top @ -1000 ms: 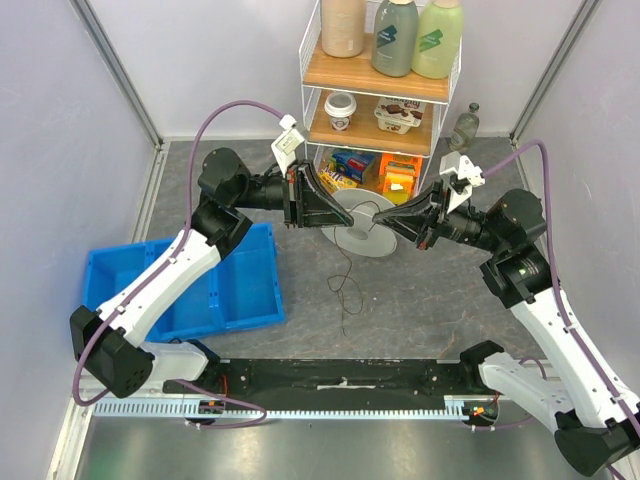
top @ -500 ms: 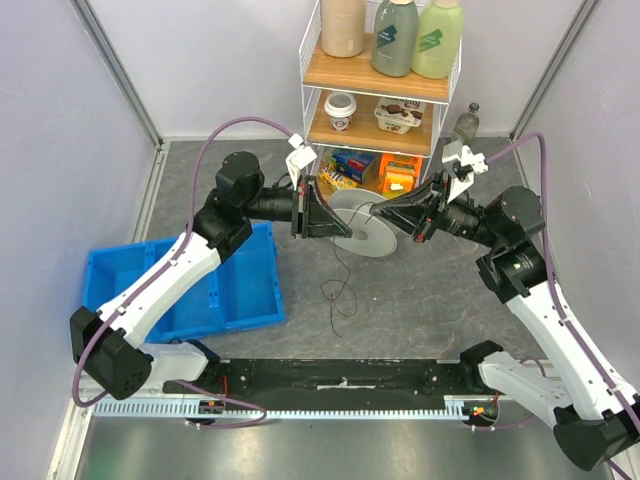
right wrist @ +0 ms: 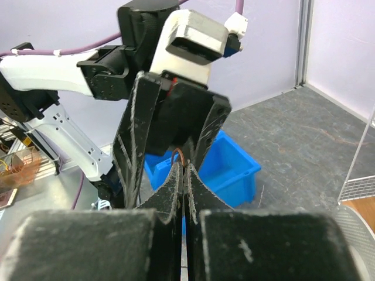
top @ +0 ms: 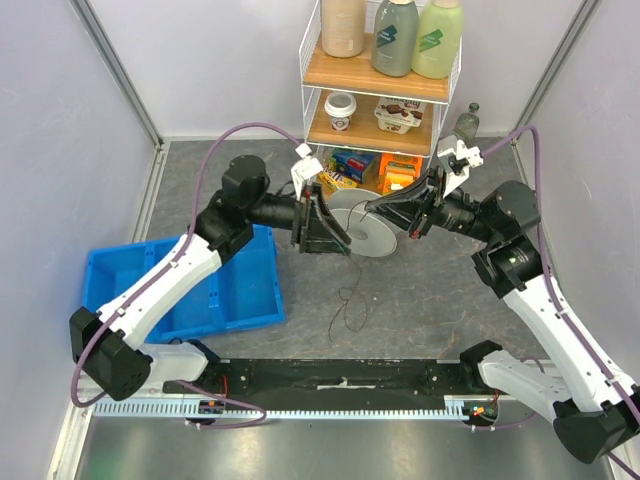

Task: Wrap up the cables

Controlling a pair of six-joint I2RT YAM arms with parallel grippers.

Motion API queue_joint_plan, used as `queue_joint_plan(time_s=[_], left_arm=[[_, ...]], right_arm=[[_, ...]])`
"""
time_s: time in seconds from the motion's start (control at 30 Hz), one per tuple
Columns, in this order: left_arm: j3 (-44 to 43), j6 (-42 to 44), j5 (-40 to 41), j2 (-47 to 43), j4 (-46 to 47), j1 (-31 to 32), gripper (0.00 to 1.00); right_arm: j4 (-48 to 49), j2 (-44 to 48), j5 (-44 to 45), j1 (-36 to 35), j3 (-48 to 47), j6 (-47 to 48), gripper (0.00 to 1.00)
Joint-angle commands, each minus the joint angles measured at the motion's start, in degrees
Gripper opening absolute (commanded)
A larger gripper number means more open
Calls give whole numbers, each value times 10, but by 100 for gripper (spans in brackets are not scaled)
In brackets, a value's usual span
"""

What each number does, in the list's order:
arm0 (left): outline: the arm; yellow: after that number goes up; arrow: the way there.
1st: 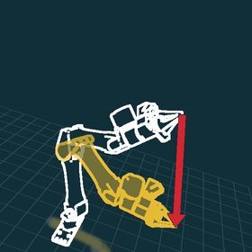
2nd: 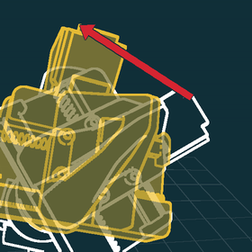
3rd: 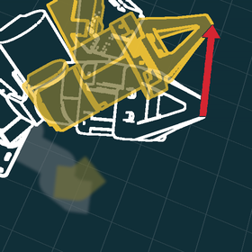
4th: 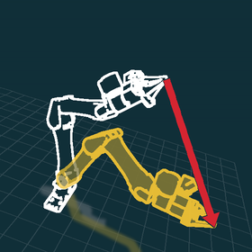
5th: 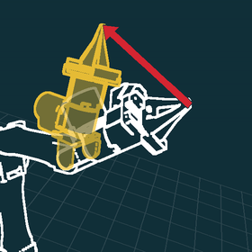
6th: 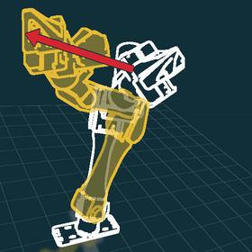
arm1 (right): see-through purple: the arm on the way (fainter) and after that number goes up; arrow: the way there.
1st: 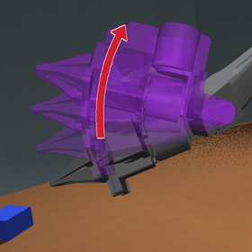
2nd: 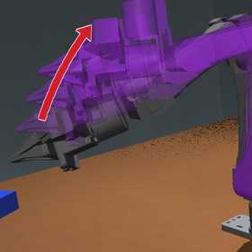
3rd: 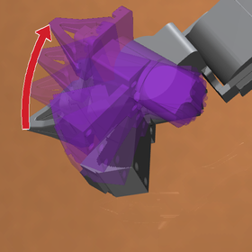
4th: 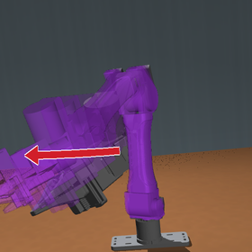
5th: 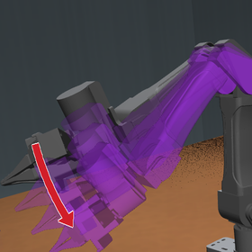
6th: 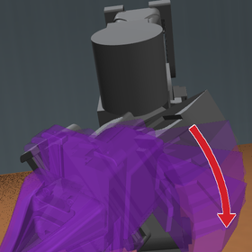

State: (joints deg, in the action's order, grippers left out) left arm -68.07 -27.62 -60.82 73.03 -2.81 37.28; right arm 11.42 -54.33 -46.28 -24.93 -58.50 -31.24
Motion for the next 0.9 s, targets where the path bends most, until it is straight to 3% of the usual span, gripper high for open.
queue_joint_plan(time_s=[0.0,0.1,0.13,0.2,0.23,0.4,0.53,0.7,0.87], left_arm=[[-14,26,-126,-31,-64,-102,66],[-33,119,-189,-45,-153,-194,81],[-70,204,-184,-48,-261,-213,85],[-133,356,-118,-48,-399,-222,86],[-152,397,-89,-49,-423,-216,85],[-222,428,2,-39,-420,-150,72],[-264,469,77,-12,-432,-55,62],[-290,463,112,26,-432,17,50],[-267,467,132,40,-430,50,39]], right_arm=[[-76,16,0,-1,-50,94,0],[-161,19,-6,-1,-69,174,0],[-193,15,-13,0,-78,201,0],[-253,4,-22,0,-97,259,0],[-281,-2,-31,-1,-110,281,0],[-347,-29,-64,-6,-131,348,0],[-366,-45,-69,-29,-144,370,0],[-366,-55,-54,-65,-145,373,0],[-359,-58,-47,-85,-145,370,0]])
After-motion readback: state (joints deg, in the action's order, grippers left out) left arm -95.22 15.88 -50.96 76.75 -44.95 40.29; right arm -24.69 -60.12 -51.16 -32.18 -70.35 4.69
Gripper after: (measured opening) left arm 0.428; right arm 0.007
